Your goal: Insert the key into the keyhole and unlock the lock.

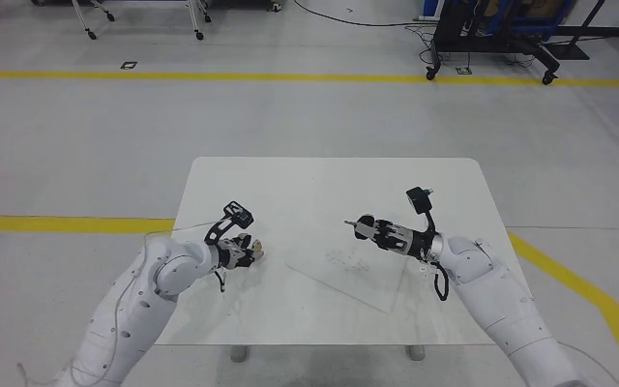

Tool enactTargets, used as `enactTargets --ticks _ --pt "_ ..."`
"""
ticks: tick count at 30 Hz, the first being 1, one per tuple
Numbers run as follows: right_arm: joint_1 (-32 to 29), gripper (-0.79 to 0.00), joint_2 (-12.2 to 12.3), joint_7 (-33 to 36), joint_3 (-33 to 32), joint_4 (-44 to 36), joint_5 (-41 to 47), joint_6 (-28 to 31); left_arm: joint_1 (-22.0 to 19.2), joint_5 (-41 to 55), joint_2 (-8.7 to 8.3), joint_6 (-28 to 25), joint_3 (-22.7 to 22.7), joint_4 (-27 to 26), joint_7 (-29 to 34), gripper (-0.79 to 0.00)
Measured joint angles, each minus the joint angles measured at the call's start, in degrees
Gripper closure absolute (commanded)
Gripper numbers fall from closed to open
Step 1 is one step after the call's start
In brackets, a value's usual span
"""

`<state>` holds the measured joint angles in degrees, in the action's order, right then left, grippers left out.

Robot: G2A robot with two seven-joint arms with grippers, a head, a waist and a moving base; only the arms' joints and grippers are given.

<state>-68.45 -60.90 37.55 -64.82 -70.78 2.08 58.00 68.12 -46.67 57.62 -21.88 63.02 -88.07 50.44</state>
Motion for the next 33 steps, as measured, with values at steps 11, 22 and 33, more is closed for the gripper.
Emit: enactTargets --ticks 11,22,33 --pt "0.0 0.0 0.0 0.0 0.0 0.0 0.0 0.0 -3.25 -1.83 0.98 1.24 -3.32 3.94 -1.03 0.0" --pt "0.0 0.0 0.0 0.0 0.0 0.0 0.0 0.0 -4.62 -5.63 1.76 4.35 -5.37 6.07 -3.93 0.0" --pt "0.0 0.0 0.0 0.0 0.0 0.0 0.0 0.0 -4.23 -0.52 2.0 -2.07 -3.06 5.16 -15.8 0.0"
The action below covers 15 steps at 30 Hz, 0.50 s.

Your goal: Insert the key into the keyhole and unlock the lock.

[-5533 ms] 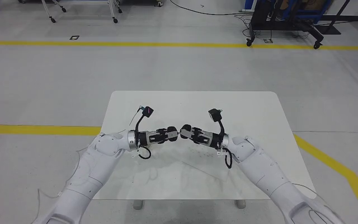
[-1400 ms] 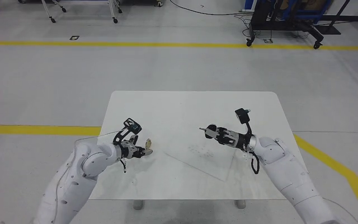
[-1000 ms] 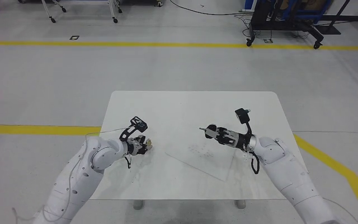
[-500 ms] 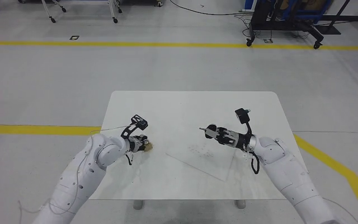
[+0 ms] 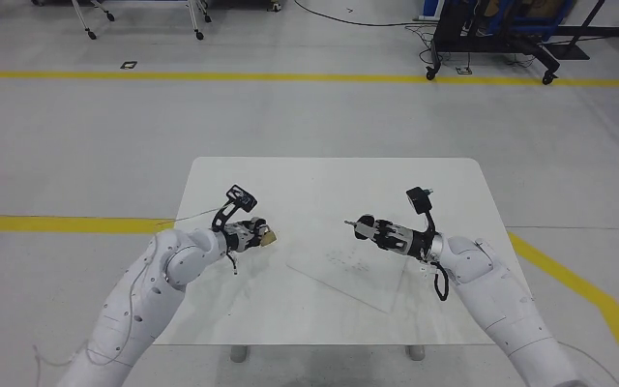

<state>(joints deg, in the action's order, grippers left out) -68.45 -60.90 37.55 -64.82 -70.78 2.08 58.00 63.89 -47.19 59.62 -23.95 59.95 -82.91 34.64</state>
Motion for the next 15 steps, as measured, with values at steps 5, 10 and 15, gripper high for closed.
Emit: enactTargets --ticks 5,10,15 --pt "0.0 0.0 0.0 0.0 0.0 0.0 0.0 0.0 0.08 -0.32 -0.02 -0.01 -0.01 0.05 0.38 0.0" --pt "-0.01 0.0 0.0 -0.01 0.0 -0.01 0.0 -0.01 -0.93 5.42 0.59 -2.42 -0.97 2.75 3.58 0.0" --pt "-0.97 0.0 -0.28 -3.88 -0.01 -2.3 -1.13 -3.43 -9.77 37.08 3.05 -11.21 -4.6 15.92 22.01 0.0"
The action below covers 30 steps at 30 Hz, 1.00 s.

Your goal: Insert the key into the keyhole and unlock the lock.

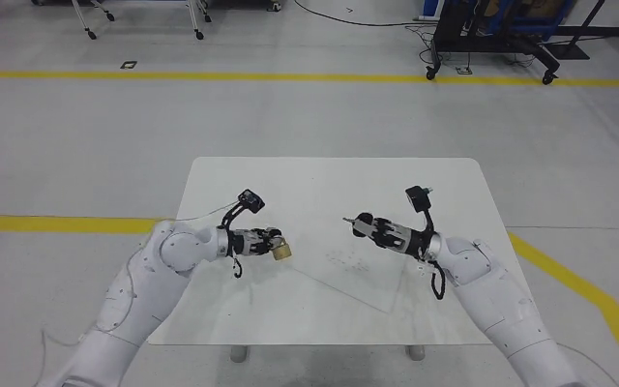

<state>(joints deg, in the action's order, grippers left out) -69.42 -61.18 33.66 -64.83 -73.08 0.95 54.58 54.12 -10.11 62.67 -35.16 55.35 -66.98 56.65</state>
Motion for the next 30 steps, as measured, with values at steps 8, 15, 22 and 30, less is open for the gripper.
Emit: enactTargets --ticks 8,15,22,30 --pt "-1.71 0.0 -0.61 -8.59 -0.99 -1.76 3.12 -1.22 -15.06 52.23 7.51 20.49 -7.44 26.36 30.97 0.0" --pt "-3.87 0.0 -0.49 -11.58 -2.62 -3.91 2.78 -1.51 -19.99 58.54 10.84 24.27 -10.93 36.13 31.34 0.0" --pt "-3.84 0.0 -0.49 -11.54 -2.6 -3.88 2.79 -1.5 -19.87 58.55 10.8 24.26 -10.87 35.79 31.33 0.0" --pt "-5.02 0.0 -1.08 -18.77 -3.31 -6.4 -2.42 -10.31 -18.03 60.73 12.05 39.49 -10.68 33.41 13.93 0.0"
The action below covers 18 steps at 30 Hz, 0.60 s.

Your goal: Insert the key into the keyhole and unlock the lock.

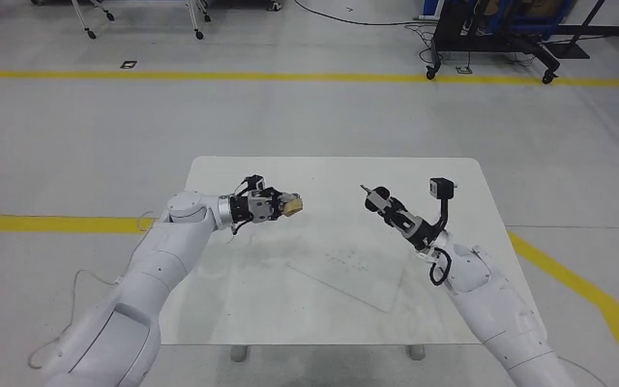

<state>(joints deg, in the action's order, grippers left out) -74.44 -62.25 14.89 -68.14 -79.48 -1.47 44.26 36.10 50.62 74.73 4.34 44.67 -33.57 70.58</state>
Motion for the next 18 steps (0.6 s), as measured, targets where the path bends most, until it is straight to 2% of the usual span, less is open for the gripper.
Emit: enactTargets --ticks 2,7,18 --pt "-1.13 0.0 -0.2 -3.44 -0.37 -1.83 -2.15 -4.05 -0.53 -0.48 0.8 4.05 -0.68 -1.67 -5.31 0.0" --pt "-2.26 0.0 -0.29 -5.71 -1.27 -4.3 -3.84 -12.79 -1.14 0.71 2.51 6.25 -1.29 -3.92 -14.18 0.0" --pt "-2.23 0.0 -0.29 -5.65 -1.24 -4.24 -3.8 -11.82 -1.18 0.55 2.53 6.53 -1.36 -3.85 -14.4 0.0"
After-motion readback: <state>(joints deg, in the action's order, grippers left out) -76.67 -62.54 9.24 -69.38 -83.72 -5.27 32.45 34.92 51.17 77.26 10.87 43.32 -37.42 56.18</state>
